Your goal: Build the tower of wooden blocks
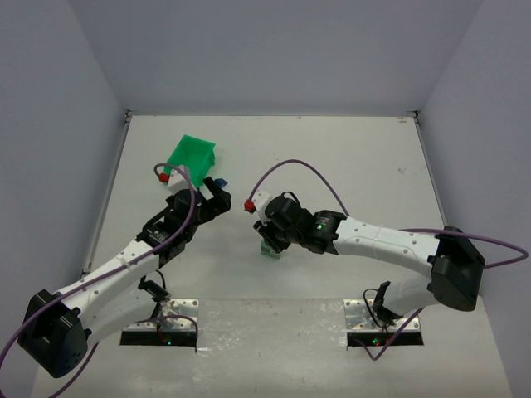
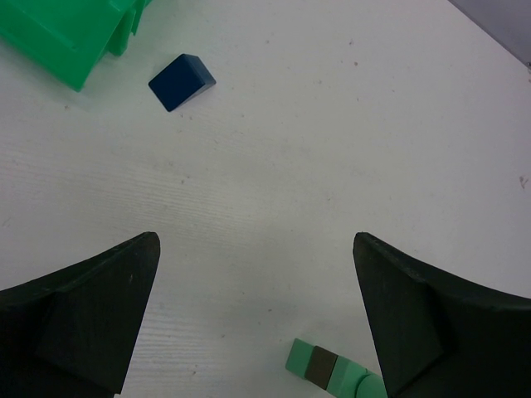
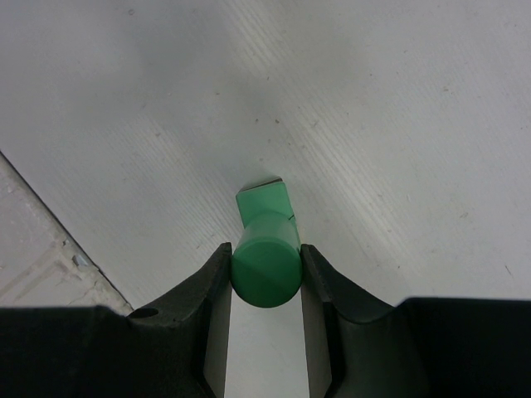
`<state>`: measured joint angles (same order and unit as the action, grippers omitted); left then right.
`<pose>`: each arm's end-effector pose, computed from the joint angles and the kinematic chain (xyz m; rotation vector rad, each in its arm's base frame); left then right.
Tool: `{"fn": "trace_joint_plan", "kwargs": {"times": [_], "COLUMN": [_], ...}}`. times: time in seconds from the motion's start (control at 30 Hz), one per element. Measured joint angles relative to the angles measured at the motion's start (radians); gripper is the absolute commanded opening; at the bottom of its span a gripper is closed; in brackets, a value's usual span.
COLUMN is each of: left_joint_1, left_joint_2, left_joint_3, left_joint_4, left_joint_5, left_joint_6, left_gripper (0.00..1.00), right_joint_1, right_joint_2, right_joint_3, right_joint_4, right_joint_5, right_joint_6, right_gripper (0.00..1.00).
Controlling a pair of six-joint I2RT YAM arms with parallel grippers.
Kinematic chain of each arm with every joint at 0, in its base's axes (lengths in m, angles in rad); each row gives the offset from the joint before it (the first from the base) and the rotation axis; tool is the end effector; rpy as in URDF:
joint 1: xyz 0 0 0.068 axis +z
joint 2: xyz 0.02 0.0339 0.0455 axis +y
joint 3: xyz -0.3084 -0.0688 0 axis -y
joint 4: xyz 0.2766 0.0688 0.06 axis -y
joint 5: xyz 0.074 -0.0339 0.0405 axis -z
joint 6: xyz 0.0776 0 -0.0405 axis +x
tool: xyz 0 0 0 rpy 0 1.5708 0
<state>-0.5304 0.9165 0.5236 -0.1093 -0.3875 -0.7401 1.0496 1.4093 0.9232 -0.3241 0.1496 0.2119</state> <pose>0.2207 -0.0954 0.2375 -0.4495 2.0059 -0.3944 0.1828 0.2951 0.2325 -0.9143 2.2313 0.4224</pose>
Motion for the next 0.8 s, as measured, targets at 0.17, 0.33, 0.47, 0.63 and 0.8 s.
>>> {"fn": "trace_joint_plan", "kwargs": {"times": [0.17, 0.33, 0.47, 0.63, 0.8], "left_joint_1": [0.0, 0.0, 0.0, 0.0, 0.0], "left_joint_2": [0.0, 0.0, 0.0, 0.0, 0.0], "left_joint_3": [0.0, 0.0, 0.0, 0.0, 0.0], "left_joint_4": [0.0, 0.0, 0.0, 0.0, 0.0], "left_joint_5": [0.007, 0.009, 0.012, 0.014, 0.015], "left_joint_6": [0.002, 0.003, 0.006, 0.01, 0.013], "left_gripper": [1.0, 1.0, 1.0, 1.0, 1.0], "right_joint_1": [0.0, 0.0, 0.0, 0.0, 0.0], "right_joint_2": [0.004, 0.006, 0.006, 0.006, 0.006], "right_joint_3": [0.003, 0.004, 0.009, 0.012, 0.012], "right_joint_4": [-0.003, -0.009, -0.014, -0.014, -0.015], "right_joint_5": [-0.001, -0.002, -0.002, -0.001, 0.001], "right_joint_6": [0.0, 0.0, 0.0, 0.001, 0.001], "right_gripper": [0.34, 0.4, 0.48, 0.58, 0.6]}}
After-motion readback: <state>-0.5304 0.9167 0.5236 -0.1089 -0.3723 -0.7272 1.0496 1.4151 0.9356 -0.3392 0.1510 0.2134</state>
